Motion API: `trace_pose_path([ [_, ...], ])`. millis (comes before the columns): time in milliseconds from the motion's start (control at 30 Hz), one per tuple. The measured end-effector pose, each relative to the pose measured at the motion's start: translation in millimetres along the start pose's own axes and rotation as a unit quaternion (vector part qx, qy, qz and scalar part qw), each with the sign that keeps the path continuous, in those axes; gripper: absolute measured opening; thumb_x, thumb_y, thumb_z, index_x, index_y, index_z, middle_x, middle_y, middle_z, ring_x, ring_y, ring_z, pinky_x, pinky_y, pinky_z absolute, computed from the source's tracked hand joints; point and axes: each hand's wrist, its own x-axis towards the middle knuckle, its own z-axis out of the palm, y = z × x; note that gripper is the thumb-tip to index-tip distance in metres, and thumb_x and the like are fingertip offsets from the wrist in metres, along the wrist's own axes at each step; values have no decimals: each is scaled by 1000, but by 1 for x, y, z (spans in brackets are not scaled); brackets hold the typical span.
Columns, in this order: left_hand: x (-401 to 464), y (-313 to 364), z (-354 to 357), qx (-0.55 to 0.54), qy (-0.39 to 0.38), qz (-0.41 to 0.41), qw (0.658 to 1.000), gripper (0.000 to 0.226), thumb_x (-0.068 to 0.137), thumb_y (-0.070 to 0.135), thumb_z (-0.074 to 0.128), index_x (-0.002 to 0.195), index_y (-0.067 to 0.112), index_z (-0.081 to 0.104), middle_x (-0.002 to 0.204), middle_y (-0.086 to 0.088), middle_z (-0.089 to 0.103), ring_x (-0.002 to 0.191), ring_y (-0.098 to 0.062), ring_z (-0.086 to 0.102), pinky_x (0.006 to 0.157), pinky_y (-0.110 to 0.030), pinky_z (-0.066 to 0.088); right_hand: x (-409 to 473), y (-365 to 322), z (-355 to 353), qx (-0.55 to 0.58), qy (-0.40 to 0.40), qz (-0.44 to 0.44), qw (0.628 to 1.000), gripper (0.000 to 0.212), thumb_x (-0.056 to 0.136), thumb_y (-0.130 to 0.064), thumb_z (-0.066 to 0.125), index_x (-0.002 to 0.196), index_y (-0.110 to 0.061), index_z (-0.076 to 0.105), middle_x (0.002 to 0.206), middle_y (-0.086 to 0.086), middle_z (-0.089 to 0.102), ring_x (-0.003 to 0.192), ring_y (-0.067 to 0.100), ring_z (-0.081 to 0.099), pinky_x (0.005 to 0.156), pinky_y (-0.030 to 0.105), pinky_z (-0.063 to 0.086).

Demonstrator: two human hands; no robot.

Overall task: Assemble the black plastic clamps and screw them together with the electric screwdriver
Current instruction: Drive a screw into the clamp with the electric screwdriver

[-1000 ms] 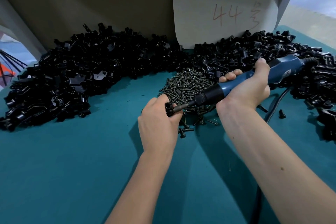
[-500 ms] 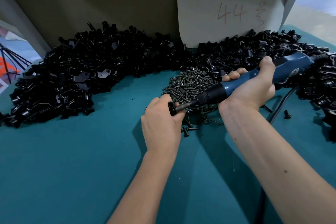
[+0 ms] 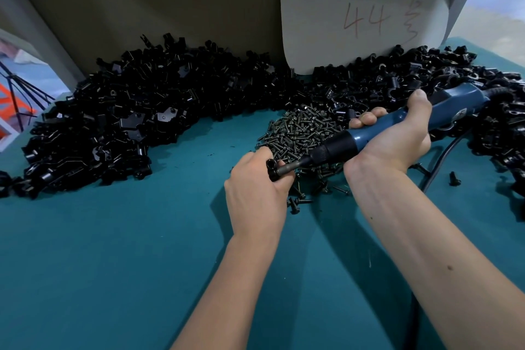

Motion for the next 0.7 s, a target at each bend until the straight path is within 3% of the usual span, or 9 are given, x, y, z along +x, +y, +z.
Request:
trace_pose_path([
  [400,-1,1,-1,-15,-2,-21,1000,45,78,20,74,64,25,31,64,6,43,56,-15,36,52,-35,23,-4,-2,5,-3,-45,-25,999,28,98,-29,65,112,-12,47,65,3,48,48,17,44,50,30,42],
  [700,-2,1,0,7,5,-8,1000,47,80,20,74,66,28,30,69,7,45,59,-13,36,57,-37,27,-2,-1,3,-4,-20,-11,1000,32,98,-29,66,115,-12,46,62,2,49,47,17,45,49,29,42],
])
